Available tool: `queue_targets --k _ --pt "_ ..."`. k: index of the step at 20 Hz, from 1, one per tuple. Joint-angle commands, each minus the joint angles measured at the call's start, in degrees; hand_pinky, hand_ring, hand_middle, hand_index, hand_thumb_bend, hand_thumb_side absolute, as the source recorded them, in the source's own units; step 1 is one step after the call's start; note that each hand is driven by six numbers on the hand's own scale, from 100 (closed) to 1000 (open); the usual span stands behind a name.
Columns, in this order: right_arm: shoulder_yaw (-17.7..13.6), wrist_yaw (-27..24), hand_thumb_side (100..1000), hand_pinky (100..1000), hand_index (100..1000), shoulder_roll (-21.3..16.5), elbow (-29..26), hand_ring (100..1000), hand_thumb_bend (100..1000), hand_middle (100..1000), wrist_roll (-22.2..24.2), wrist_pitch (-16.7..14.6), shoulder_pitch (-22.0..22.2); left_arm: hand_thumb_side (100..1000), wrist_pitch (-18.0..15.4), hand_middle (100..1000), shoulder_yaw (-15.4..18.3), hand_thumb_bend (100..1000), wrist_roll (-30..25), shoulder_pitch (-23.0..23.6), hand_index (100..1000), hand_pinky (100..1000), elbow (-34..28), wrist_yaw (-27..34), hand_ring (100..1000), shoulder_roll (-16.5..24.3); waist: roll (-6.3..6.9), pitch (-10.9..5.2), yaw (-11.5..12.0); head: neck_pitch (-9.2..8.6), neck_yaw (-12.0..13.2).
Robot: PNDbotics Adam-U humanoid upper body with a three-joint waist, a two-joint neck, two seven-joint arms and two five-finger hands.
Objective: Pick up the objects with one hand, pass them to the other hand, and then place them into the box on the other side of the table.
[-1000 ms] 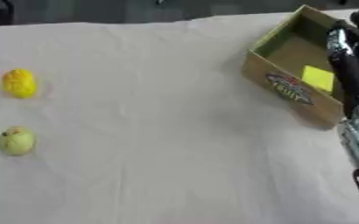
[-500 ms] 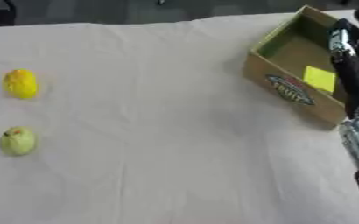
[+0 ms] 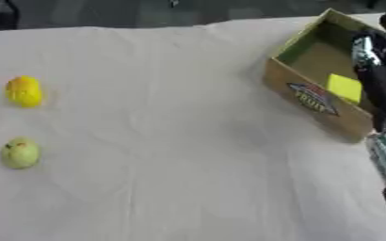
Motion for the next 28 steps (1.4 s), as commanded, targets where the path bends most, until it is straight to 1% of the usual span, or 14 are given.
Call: queue_targets --k 1,4,6,8,9,10,14,15,17,23,28 --pt "-0.5 0.5 573 1000 1000 -0.6 -1.2 944 100 963 -0.6 1.1 -0.1 713 -0.3 596 0.4 521 1.3 -0.2 741 645 -0.3 -0.6 668 1.0 -0.02 -1.02 0.2 -0.31 0.0" --pt "-0.6 1.0 575 1000 1000 0.2 -1.2 944 100 968 -0.8 1.4 0.1 716 -0.3 594 0.4 533 2.1 0.1 733 640 -0.3 -1.2 655 0.5 0.17 -0.95 0.3 -0.29 -0.1" --pt "-0.8 1.6 576 1000 1000 0.9 -1.2 946 100 975 -0.7 0.6 -0.1 722 -0.7 599 0.5 542 2.5 0.3 734 641 -0.3 -1.4 652 -0.4 0.27 -0.81 0.5 -0.60 -0.4" --pt "-0.9 2.1 579 1000 1000 1.7 -1.2 951 100 982 -0.7 -0.4 -0.4 731 -1.0 617 0.6 545 2.6 0.5 742 648 -0.2 -1.8 667 -1.6 0.36 -0.62 0.7 -1.24 -1.1" --pt "-0.9 2.3 565 1000 1000 2.0 -1.2 955 100 993 -0.6 -0.7 -0.4 734 -1.2 640 0.6 558 2.4 0.5 756 659 -0.2 -2.0 699 -2.2 0.42 -0.56 0.8 -1.46 -1.2" --pt "-0.9 2.5 584 1000 1000 2.3 -1.2 957 100 996 -0.4 -0.6 -0.5 739 -1.4 647 0.6 548 2.0 0.5 760 662 -0.2 -2.2 709 -2.7 0.49 -0.51 0.8 -1.61 -1.3" --pt "-0.8 3.2 579 1000 1000 3.0 -1.2 984 100 1000 0.5 -0.5 -0.5 746 -2.1 678 0.9 552 1.2 0.2 781 673 0.1 -3.1 732 -4.3 0.77 -0.45 0.9 -1.85 -2.0" --pt "-0.8 3.3 577 1000 1000 3.1 -1.2 992 100 1000 0.7 -0.6 -0.5 752 -2.2 707 1.0 554 1.0 0.2 797 681 0.2 -3.2 755 -4.5 0.83 -0.46 0.9 -1.81 -2.0" --pt "-0.8 3.6 576 1000 1000 3.3 -1.2 992 100 1000 1.1 -0.8 -0.4 754 -2.3 718 1.1 554 0.6 0.3 803 683 0.5 -3.6 763 -4.8 0.89 -0.54 0.7 -1.61 -2.0" --pt "-0.9 4.5 573 1000 1000 3.8 -1.2 984 100 1000 1.4 -0.7 0.4 752 -2.2 715 1.3 550 0.4 0.0 802 684 0.3 -4.7 762 -5.5 0.95 -0.66 0.6 -0.56 -2.3" --pt "-0.9 4.8 570 1000 1000 4.0 -1.2 978 100 1000 1.9 -0.9 0.6 741 -1.9 710 1.8 548 1.0 -1.4 801 684 0.5 -5.4 759 -6.8 1.11 -0.96 0.2 0.42 -2.0"
